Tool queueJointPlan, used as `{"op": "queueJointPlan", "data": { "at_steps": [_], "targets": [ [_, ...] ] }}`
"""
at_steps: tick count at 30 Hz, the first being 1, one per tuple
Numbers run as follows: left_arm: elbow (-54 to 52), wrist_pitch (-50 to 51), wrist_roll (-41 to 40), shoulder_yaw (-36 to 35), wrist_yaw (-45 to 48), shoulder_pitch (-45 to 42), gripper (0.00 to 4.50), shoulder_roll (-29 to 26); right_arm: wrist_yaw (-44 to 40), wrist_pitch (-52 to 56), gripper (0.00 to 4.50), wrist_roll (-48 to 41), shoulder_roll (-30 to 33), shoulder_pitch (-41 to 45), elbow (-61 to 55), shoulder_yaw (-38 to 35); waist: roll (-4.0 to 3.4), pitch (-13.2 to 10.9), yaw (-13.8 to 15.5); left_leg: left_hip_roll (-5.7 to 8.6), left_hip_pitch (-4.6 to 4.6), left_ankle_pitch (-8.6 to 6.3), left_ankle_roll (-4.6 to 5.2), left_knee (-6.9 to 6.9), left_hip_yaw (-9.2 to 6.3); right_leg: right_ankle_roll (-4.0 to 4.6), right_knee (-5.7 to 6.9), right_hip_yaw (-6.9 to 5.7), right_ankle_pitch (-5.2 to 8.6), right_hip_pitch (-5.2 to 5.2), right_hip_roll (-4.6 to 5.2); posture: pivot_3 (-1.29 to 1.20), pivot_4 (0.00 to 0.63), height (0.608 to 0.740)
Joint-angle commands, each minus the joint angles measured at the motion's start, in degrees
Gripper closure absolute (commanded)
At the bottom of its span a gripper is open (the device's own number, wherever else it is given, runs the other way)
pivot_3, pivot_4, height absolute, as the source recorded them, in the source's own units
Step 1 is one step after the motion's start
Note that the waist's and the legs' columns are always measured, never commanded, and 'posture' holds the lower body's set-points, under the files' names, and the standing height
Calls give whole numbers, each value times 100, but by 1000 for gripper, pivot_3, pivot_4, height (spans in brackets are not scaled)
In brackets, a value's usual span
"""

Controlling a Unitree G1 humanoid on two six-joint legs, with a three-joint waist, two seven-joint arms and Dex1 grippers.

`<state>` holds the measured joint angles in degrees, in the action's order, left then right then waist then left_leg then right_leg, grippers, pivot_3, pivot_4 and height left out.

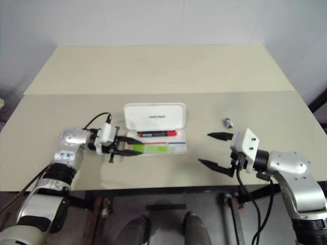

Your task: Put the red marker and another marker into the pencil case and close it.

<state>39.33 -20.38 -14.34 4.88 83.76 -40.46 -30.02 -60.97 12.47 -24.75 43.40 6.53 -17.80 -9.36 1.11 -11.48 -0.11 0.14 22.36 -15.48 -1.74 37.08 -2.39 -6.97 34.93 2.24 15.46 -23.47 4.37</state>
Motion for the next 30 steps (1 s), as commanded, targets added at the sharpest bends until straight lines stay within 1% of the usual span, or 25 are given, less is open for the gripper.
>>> {"op": "queueJointPlan", "data": {
  "at_steps": [1, 5, 15, 17, 22, 25, 30],
  "targets": [
    [53, -126, 53, -160, -144, -21, 3427, -108, 42, -108, 0, -129, 13, -6, -165, -152, 0, 0, 1, 0, 0, 0, 0, -1, 0, 0, 0, 0, 0, -1, 0, 0, 150, 740],
    [131, -194, 121, -230, -352, 35, 3427, -172, 31, -131, 0, -143, -43, 54, -152, -68, 0, 0, -4, 0, 0, 0, 0, -2, -1, 0, 0, 0, 0, -1, 0, 0, 150, 740],
    [348, -137, 214, -195, -352, 132, 3427, -201, 10, -68, 0, -123, -62, 190, -133, 7, 0, 0, 1, 0, 0, 0, 0, -1, -1, 0, 3, -1, 0, -1, 0, 0, 150, 740],
    [378, -76, 202, -192, -341, 119, 2701, -166, 8, -54, 0, -131, -56, 189, -141, 2, 0, 0, 0, 0, 0, 0, 0, -2, -1, 0, 3, -1, 1, -1, 0, 0, 150, 740],
    [374, 132, 112, -191, -223, 79, 1131, -91, -5, -52, 0, -142, -63, 187, -130, 6, 0, 0, 0, 0, -2, 0, 0, 1, 0, 0, 6, -1, 0, 0, 0, 0, 150, 740],
    [339, 92, 101, -236, -289, 55, 17, -26, -5, -71, 0, -134, -75, 183, -114, 15, 0, 0, 1, 0, -2, 0, 0, 0, 0, 0, 7, -1, 1, -1, 0, 0, 150, 740],
    [226, 3, 39, -311, -383, 42, 17, 69, 9, -101, 0, -121, -113, 175, -90, 30, 0, 0, -4, 0, -2, 0, 0, -1, 0, 0, 7, -1, 1, -1, 0, 0, 150, 740]
  ]
}}
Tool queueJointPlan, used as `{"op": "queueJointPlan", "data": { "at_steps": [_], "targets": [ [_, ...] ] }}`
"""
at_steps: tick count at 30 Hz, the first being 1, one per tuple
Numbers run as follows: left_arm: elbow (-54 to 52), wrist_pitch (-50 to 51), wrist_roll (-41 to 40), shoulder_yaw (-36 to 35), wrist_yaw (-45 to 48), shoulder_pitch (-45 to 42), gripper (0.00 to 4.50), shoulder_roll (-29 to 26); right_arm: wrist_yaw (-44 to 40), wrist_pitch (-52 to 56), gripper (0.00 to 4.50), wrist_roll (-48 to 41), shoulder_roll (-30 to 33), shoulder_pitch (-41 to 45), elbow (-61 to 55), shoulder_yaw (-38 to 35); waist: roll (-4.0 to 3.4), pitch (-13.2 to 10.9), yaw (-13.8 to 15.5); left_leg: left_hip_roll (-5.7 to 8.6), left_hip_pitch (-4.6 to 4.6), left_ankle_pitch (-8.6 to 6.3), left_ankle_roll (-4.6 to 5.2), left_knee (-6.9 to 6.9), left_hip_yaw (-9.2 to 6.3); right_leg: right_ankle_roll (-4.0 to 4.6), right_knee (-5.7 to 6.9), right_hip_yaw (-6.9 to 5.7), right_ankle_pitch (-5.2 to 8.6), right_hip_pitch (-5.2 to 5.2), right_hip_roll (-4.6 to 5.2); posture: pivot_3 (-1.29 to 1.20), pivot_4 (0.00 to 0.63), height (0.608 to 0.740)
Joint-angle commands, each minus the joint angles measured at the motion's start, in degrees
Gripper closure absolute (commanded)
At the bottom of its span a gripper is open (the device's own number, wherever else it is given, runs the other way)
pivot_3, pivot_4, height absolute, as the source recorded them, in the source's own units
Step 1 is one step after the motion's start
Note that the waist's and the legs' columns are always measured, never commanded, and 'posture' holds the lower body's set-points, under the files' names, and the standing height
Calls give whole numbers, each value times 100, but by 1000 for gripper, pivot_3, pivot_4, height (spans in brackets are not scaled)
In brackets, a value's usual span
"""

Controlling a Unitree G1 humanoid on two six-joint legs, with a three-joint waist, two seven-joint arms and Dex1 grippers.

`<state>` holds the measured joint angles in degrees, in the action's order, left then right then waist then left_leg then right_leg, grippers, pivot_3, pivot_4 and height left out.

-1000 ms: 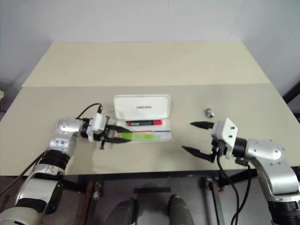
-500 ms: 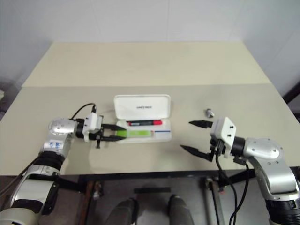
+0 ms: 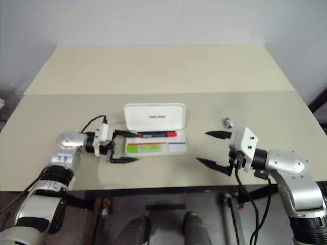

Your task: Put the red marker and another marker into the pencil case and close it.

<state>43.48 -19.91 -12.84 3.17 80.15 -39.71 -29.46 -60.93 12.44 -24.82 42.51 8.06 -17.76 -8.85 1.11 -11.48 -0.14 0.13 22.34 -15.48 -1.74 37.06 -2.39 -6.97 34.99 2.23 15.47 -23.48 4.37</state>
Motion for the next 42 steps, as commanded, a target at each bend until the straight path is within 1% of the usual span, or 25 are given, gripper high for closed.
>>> {"op": "queueJointPlan", "data": {
  "at_steps": [1, 3, 7, 12, 14, 18, 20, 25, 30, 33, 34, 35, 37, 38, 40, 42],
  "targets": [
    [-352, 4, -218, -175, 30, -3, 17, 20, 189, -6, 0, -108, -108, 9, -71, -58, 0, 0, 0, 0, 0, 0, 0, 0, 0, 0, 0, 0, 0, 0, 0, 0, 150, 740],
    [-562, 64, -346, -220, 89, 42, 17, 25, 425, 114, 0, -102, -213, -12, -51, -104, 1, -1, 2, -1, 0, 0, 0, 1, -1, 0, 1, -1, 0, 0, -1, 0, 150, 740],
    [-1529, 673, -725, -399, -38, 265, 17, -51, 2005, 524, 0, 441, -835, 188, 417, -251, 1, 0, -5, -1, 0, 1, -1, 0, -2, 0, 2, 1, 0, 0, 2, 0, 150, 740],
    [-2558, 1347, -927, -550, -346, 632, 17, -224, 3202, 753, 0, 747, -1284, 556, 1026, -465, -3, -1, -8, 0, -1, 2, -4, -5, -1, 3, 7, 4, 1, -5, 4, 0, 150, 740],
    [-2849, 1515, -938, -631, -521, 745, 17, -299, 3557, 738, 0, 837, -1413, 738, 1342, -527, -3, -1, -8, 0, -1, 2, -4, -5, -1, 3, 7, 4, 1, -5, 4, 0, 150, 740],
    [-3161, 1723, -923, -829, -894, 882, 17, -465, 3974, 739, 0, 954, -1579, 1102, 1921, -546, -4, -2, -12, -1, -2, 2, -4, -6, -1, 4, 8, 4, 2, -5, 3, 0, 150, 740],
    [-3299, 1807, -943, -994, -1081, 971, 17, -579, 4158, 728, 0, 943, -1718, 1455, 2416, -576, -4, -2, -48, -1, -3, 2, -3, -7, 1, 4, 9, 5, 2, -5, 2, 0, 150, 740],
    [-3577, 1963, -1005, -1202, -1290, 1170, 17, -778, 4094, 722, 0, 928, -1864, 2011, 3244, -463, -6, -3, -128, -2, -4, 4, -2, -12, 2, 4, 11, 6, 2, -6, 1, 0, 150, 740],
    [-3750, 2004, -977, -1321, -1465, 1314, 17, -910, 3950, 649, 0, 1050, -1921, 2596, 4372, -301, -7, -4, -152, 0, -3, 4, -2, -14, 4, 3, 7, 7, 2, -7, 3, 0, 150, 740],
    [-3847, 2022, -992, -1366, -1561, 1371, 0, -955, 3982, 609, 616, 1182, -1906, 2872, 4915, -222, -5, -4, -170, -1, -4, 4, -2, -14, 4, 3, 8, 7, 2, -7, 2, 0, 150, 740],
    [-3872, 2026, -991, -1379, -1585, 1384, 0, -967, 3996, 586, 1026, 1228, -1901, 2928, 5036, -210, -5, -3, -176, -2, -4, 4, -2, -11, 5, 2, 10, 9, 1, -7, 2, 0, 150, 740],
    [-3898, 2037, -1000, -1393, -1597, 1401, 0, -982, 3995, 562, 1294, 1266, -1902, 2967, 5120, -205, -4, -3, -190, -2, -6, 4, -2, -10, 8, 1, 11, 12, 0, -6, 1, 0, 150, 740],
    [-3962, 2056, -1019, -1434, -1632, 1453, 0, -1028, 4030, 572, 2040, 1337, -1911, 3039, 5230, -198, -4, -3, -215, -2, -15, 4, -2, -10, 16, 2, 19, 19, 0, -5, 0, 0, 150, 740],
    [-3987, 2064, -1032, -1458, -1647, 1484, 0, -1056, 4026, 590, 2355, 1359, -1925, 3055, 5230, -185, -4, -3, -230, -3, -16, 4, -2, -10, 16, 2, 21, 20, 1, -5, -2, 0, 150, 740],
    [-4019, 2076, -1048, -1480, -1668, 1520, 0, -1086, 4013, 601, 3136, 1382, -1941, 3068, 5227, -173, -5, -3, -244, -7, -17, 4, -2, -13, 14, 4, 24, 19, 2, -6, -5, 0, 150, 740],
    [-4036, 2078, -1046, -1494, -1680, 1547, 0, -1099, 3927, 551, 3750, 1429, -1931, 3029, 5117, -83, -4, -3, -243, -7, -17, 4, -2, -12, 13, 5, 25, 19, 2, -7, -5, 0, 150, 740]
  ]
}}
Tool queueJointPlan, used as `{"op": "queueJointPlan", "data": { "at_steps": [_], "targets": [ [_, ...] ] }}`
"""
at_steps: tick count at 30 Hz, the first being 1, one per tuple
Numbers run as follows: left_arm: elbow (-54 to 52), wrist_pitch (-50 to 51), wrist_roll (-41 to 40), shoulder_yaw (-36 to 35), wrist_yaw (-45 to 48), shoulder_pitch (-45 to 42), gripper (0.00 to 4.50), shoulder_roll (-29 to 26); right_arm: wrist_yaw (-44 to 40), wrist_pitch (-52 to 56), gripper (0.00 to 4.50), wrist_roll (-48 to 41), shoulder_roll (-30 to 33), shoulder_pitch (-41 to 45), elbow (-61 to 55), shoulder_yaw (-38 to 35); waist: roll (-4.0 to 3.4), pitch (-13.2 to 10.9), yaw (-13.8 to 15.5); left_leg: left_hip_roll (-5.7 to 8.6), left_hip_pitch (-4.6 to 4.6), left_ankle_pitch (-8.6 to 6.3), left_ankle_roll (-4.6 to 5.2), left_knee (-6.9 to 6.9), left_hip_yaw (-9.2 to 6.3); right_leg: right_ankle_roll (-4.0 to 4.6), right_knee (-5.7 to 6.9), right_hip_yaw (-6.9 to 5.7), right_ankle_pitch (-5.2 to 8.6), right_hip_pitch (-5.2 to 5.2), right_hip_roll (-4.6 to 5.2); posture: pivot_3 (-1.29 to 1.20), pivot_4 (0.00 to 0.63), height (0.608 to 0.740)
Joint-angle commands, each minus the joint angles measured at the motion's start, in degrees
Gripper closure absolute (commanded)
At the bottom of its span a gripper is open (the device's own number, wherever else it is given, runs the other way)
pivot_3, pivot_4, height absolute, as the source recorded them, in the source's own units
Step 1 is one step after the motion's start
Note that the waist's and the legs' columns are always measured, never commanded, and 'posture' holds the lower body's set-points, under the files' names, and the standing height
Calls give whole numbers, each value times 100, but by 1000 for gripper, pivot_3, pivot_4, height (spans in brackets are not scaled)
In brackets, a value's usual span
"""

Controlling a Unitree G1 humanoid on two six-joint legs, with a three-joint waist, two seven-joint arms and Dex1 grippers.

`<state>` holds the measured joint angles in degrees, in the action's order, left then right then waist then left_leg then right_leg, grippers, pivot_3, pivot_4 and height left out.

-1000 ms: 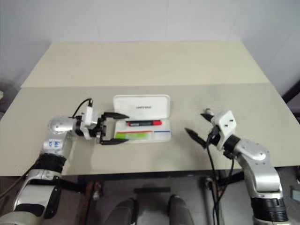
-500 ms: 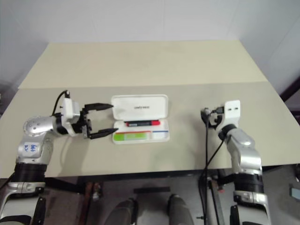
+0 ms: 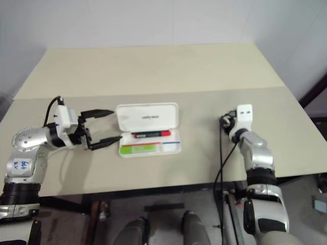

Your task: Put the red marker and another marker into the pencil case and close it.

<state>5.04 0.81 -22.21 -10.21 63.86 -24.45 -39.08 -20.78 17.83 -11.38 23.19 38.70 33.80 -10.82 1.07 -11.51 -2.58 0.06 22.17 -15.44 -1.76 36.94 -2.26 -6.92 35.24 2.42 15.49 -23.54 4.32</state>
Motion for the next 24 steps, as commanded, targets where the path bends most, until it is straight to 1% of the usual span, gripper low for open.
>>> {"op": "queueJointPlan", "data": {
  "at_steps": [1, 2, 5, 9, 12, 15, 16, 20, 22, 24],
  "targets": [
    [-194, 2, -108, -159, -57, 28, 0, -141, -176, -78, 4089, 122, 15, -67, -126, 188, 0, 0, 0, 1, 0, 0, 0, 2, 0, 0, 0, 0, 0, 1, 1, 0, 150, 740],
    [-193, -2, -109, -160, -61, 32, 0, -144, -238, -143, 4098, 150, 24, -88, -182, 235, 0, 0, 0, 2, 0, 0, 0, 4, 0, -1, 0, 1, -1, 1, 2, 0, 150, 740],
    [-168, -13, -102, -138, -59, 13, 0, -131, -766, -517, 4098, 245, 139, -172, -508, 508, 0, 0, -9, 3, 1, 0, 0, 2, 2, -2, 0, 2, -1, 0, 2, 0, 150, 740],
    [-62, -66, -101, -88, 33, -39, 0, -110, -2303, -1201, 4098, 142, 525, -235, -1110, 984, -8, -5, -24, 2, 9, 0, -1, -6, 3, -5, -2, 2, 1, -12, 0, 0, 150, 740],
    [37, -110, -86, -62, 83, -84, 0, -97, -2910, -1405, 4098, 179, 759, -119, -1177, 1178, -10, -7, -16, 4, 11, -1, -1, -7, 4, -7, -10, 2, 2, -11, 2, 0, 150, 740],
    [101, -135, -66, -49, 103, -122, 0, -83, -3156, -1491, 4098, 154, 810, -5, -1088, 1210, -10, -7, 1, 4, 11, -1, -1, -5, 3, -8, -12, 1, 1, -9, 2, 0, 150, 740],
    [156, -172, -47, -16, 148, -132, 0, -73, -3646, -1518, 4098, 36, 810, 156, -1116, 1344, -10, -7, 3, 4, 10, -1, -1, -5, 2, -8, -11, 1, 1, -9, 2, 0, 150, 740],
    [274, -269, -15, 62, 231, -152, 0, -35, -5021, -1520, 4098, -301, 724, 413, -1229, 1727, -14, -9, -26, 2, 9, -1, -1, -5, 4, -7, -6, 1, 1, -11, 0, 0, 150, 740],
    [295, -305, -2, 100, 252, -149, 0, -20, -5460, -1537, 4098, -249, 696, 455, -1177, 1966, -14, -9, -15, 2, 10, -1, -1, -6, 1, -7, -8, -1, 2, -10, 0, 0, 150, 740],
    [290, -323, -5, 124, 246, -131, 0, -15, -5668, -1649, 4098, -120, 663, 513, -1027, 2121, -14, -9, -2, 2, 11, -2, -3, -6, 0, -7, -12, -2, 2, -10, 1, 0, 150, 740]
  ]
}}
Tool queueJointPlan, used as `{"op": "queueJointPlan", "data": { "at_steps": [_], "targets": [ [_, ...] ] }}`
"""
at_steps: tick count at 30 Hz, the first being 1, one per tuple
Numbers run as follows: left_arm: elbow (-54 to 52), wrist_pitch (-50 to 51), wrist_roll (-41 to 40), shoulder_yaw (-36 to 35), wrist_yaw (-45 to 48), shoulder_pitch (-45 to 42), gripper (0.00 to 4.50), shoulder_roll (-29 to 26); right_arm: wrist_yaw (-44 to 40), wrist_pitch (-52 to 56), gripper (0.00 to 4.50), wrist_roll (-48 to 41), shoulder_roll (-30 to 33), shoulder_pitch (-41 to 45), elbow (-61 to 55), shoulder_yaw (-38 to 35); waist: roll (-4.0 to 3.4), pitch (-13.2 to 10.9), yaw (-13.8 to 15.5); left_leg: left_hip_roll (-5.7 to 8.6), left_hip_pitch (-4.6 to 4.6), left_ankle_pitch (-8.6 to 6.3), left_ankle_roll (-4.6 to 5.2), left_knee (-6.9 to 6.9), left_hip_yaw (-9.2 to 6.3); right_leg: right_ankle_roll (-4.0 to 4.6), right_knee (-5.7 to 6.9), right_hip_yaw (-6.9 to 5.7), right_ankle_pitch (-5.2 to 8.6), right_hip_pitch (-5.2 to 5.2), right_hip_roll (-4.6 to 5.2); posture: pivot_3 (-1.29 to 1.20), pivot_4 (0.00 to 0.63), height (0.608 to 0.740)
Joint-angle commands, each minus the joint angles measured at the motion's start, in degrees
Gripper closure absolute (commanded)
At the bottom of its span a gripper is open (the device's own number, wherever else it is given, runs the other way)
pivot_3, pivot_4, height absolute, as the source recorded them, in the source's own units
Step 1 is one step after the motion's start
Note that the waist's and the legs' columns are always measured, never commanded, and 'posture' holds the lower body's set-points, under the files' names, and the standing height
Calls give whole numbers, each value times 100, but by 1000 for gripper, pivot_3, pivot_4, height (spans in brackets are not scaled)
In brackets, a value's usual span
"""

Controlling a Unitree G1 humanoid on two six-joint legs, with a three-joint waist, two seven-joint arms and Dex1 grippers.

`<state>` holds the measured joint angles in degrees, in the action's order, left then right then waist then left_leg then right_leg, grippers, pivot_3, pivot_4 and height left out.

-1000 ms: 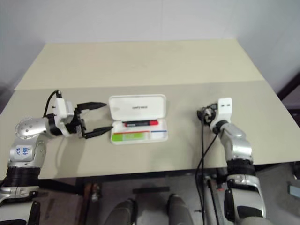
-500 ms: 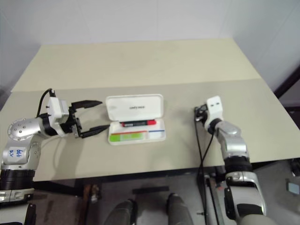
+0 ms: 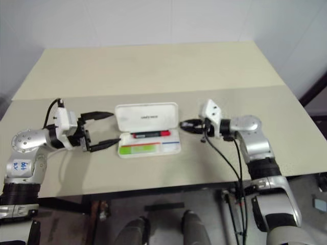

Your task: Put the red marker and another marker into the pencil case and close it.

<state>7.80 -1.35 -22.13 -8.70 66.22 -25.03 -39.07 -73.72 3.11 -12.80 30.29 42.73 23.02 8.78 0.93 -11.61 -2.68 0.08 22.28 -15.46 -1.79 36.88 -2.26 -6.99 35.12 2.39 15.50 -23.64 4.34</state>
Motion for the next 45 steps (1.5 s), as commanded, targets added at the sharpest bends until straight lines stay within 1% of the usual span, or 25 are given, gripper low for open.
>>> {"op": "queueJointPlan", "data": {
  "at_steps": [1, 3, 8, 21, 23, 27, 28, 29, 30, 31, 32, 33, 35, 40, 43, 45],
  "targets": [
    [-7, -109, -21, -21, 4, -49, 0, -17, -425, -197, 4098, 37, -86, 148, 123, 193, 0, 0, 18, 1, 1, 0, 0, 1, 0, 0, 0, 0, 0, 0, 1, 0, 150, 740],
    [-98, -87, -53, -35, 14, 73, 0, -48, -562, -204, 4098, 42, -169, 244, 286, 251, -1, -1, 42, 2, 1, 0, 0, 1, 0, 0, -1, 0, 0, -1, 3, 0, 150, 740],
    [-185, -69, -72, -98, 3, 250, 0, -111, -604, -341, 4098, 170, -319, 357, 620, 310, -2, -1, 82, 1, 0, -1, -1, 0, -1, 2, 1, -1, 1, -2, 5, 0, 150, 740],
    [-169, -113, -55, -85, -38, 249, 0, -102, -691, -727, 4098, 511, -524, 633, 1388, 419, -2, -1, 95, 2, 1, -1, -3, -1, -1, 3, 1, -3, 2, -3, 6, 0, 150, 740],
    [-156, -121, -50, -82, -38, 242, 0, -100, -593, -912, 3348, 583, -549, 639, 1474, 395, -2, -1, 95, 2, 2, -1, -4, -2, -1, 3, -2, -3, 2, -3, 7, 0, 150, 740],
    [-121, -143, -41, -80, -44, 217, 0, -93, -676, -883, 2062, 558, -570, 671, 1529, 350, -3, -2, 93, 2, 2, -1, -4, -2, 0, 3, -1, -2, 2, -4, 7, 0, 150, 740],
    [-108, -153, -38, -80, -45, 209, 0, -91, -701, -904, 1644, 553, -564, 676, 1530, 345, -3, -2, 93, 2, 1, -1, -4, -2, 0, 3, -1, -2, 2, -4, 6, 0, 150, 740],
    [-97, -163, -36, -79, -44, 203, 0, -90, -670, -928, 1354, 551, -565, 685, 1534, 324, -3, -2, 93, 2, 1, -1, -4, -2, 0, 3, -1, -2, 2, -4, 6, 0, 150, 740],
    [-84, -176, -34, -75, -44, 192, 0, -85, -683, -893, 923, 522, -556, 697, 1501, 301, -3, -2, 93, 2, 1, -1, -4, -2, 0, 3, 0, -2, 2, -4, 6, 0, 150, 740],
    [-68, -187, -31, -72, -46, 177, 0, -79, -684, -858, 629, 495, -552, 710, 1469, 278, -3, -2, 94, 2, 1, -1, -4, -1, 0, 3, 0, -2, 2, -3, 6, 0, 150, 740],
    [-56, -195, -30, -68, -50, 163, 0, -71, -675, -863, 218, 475, -547, 715, 1441, 256, -3, -2, 94, 2, 1, -1, -4, -1, 0, 3, 0, -2, 2, -3, 6, 0, 150, 740],
    [-51, -198, -29, -65, -54, 155, 0, -66, -675, -870, 32, 463, -543, 716, 1423, 244, -3, -2, 94, 2, 1, -1, -4, -1, 0, 3, 0, -2, 2, -3, 6, 0, 150, 740],
    [-45, -207, -34, -64, -68, 140, 0, -49, -612, -873, 32, 412, -528, 714, 1351, 172, -3, -2, 94, 2, 1, -1, -4, -1, 0, 3, 0, -2, 2, -3, 6, 0, 150, 740],
    [-58, -190, -56, -66, -117, 152, 0, -24, -637, -558, 32, 46, -298, 431, 688, -154, -4, -2, 102, 2, 2, -1, -4, -2, -2, 3, -1, -3, 2, -4, 7, 0, 150, 740],
    [-65, -156, -125, -77, -39, 197, 0, -34, -705, -164, 32, -333, 47, -69, -148, -423, -3, -2, 135, 2, 5, -2, -6, -3, -12, 5, -6, -13, 3, -1, 9, 0, 150, 740],
    [-49, -97, -226, -107, 57, 231, 411, -37, -710, 103, 0, -561, 290, -411, -683, -601, -4, -2, 146, 3, 11, -2, -5, -2, -14, 5, -11, -16, 3, -2, 11, 0, 150, 740]
  ]
}}
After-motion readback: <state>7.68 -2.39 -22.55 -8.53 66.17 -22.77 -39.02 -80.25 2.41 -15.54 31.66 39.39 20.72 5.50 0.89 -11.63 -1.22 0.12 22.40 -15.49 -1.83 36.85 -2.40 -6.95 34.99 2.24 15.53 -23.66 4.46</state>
